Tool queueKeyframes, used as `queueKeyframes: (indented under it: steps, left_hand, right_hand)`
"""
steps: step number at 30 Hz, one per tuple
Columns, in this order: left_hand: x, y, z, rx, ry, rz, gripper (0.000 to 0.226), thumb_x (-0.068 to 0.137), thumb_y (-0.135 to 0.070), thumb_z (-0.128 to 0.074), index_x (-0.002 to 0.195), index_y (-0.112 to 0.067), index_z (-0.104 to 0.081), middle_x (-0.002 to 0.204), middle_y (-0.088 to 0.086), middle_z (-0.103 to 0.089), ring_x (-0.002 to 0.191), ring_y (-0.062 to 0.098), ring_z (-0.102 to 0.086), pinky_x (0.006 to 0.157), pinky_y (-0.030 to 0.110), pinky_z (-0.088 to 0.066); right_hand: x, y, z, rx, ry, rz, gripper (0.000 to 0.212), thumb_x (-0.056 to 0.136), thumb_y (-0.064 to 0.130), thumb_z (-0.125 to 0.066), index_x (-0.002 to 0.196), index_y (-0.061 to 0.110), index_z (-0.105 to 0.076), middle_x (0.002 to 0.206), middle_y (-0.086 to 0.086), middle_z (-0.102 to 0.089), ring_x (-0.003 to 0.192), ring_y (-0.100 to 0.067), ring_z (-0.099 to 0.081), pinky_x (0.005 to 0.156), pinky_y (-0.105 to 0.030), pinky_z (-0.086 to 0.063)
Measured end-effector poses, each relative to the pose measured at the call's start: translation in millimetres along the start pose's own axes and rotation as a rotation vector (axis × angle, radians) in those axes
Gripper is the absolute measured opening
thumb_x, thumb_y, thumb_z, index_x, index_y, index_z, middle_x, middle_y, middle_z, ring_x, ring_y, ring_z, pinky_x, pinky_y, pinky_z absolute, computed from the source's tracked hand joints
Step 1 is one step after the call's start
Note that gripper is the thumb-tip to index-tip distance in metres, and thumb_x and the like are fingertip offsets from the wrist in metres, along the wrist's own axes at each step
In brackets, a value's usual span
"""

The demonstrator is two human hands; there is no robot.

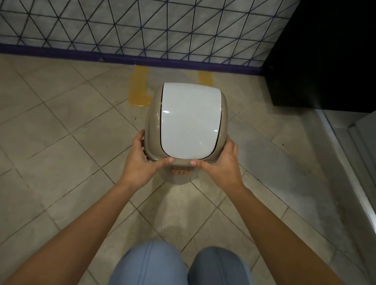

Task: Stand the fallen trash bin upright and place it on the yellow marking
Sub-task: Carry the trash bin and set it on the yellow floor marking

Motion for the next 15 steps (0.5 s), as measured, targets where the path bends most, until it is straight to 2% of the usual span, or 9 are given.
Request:
queueKeyframes:
  steps: [3,6,8,10,12,15]
  left_hand:
    - [9.6,-2.9,1.5,0.011,-0.004,-0.021,0.119,0.052,-0.041,-0.083,0.148,-0.022,-0.016,0.131,-0.014,-0.040,0.121,0.011,-0.048,0.076,0.005,-0.047]
    - [22.2,-2.4,3.8,0.018,-0.008,-0.037,0.120,0.051,-0.045,-0.082,0.148,-0.023,-0.016,0.132,-0.014,-0.040,0.121,0.011,-0.048,0.076,0.003,-0.046]
    - [30.8,-3.0,4.3,0.026,-0.021,-0.048,0.122,0.049,-0.049,-0.082,0.148,-0.024,-0.015,0.133,-0.014,-0.039,0.122,0.011,-0.048,0.081,0.006,-0.045]
    - [36.3,-6.6,5.2,0.048,-0.034,-0.074,0.123,0.048,-0.055,-0.081,0.149,-0.025,-0.015,0.134,-0.018,-0.037,0.124,0.006,-0.045,0.087,0.010,-0.043]
    - [40.7,-14.7,4.6,0.077,-0.037,-0.135,0.118,0.050,-0.060,-0.080,0.147,-0.028,-0.021,0.134,-0.025,-0.038,0.123,-0.005,-0.042,0.089,0.006,-0.040]
    - [48.7,-21.7,4.1,0.081,-0.042,-0.182,0.107,0.052,-0.057,-0.080,0.143,-0.033,-0.031,0.127,-0.036,-0.042,0.116,-0.019,-0.042,0.086,0.001,-0.040]
  right_hand:
    - [10.7,1.9,-1.8,0.002,-0.003,0.004,0.120,0.050,0.044,-0.089,0.145,0.016,-0.022,0.139,-0.002,-0.031,0.115,0.003,-0.027,0.095,-0.018,-0.031]
    - [22.4,-0.6,-5.2,0.020,-0.014,0.022,0.118,0.049,0.045,-0.089,0.144,0.019,-0.024,0.134,0.003,-0.031,0.109,0.013,-0.026,0.084,0.003,-0.028]
    - [31.3,-0.8,-5.5,0.022,-0.028,0.039,0.117,0.049,0.045,-0.089,0.143,0.020,-0.025,0.130,0.006,-0.031,0.105,0.016,-0.026,0.078,0.008,-0.027]
    - [39.3,0.1,-6.2,0.031,-0.031,0.041,0.117,0.048,0.045,-0.089,0.143,0.019,-0.026,0.132,0.004,-0.033,0.107,0.014,-0.026,0.087,-0.001,-0.029]
    - [45.4,1.9,-6.6,0.045,-0.028,0.040,0.118,0.048,0.045,-0.090,0.144,0.019,-0.026,0.135,0.002,-0.034,0.110,0.010,-0.027,0.094,-0.014,-0.032]
    - [55.5,5.1,-8.0,0.056,-0.012,0.042,0.118,0.048,0.045,-0.090,0.144,0.020,-0.025,0.136,0.002,-0.034,0.113,0.009,-0.028,0.095,-0.018,-0.033]
Point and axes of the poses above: each hand's wrist, its own x-axis towards the middle knuckle, its own z-axis out of the back of the hand, y = z × x, the point moved 8 cm from there along x, towards the middle knuckle
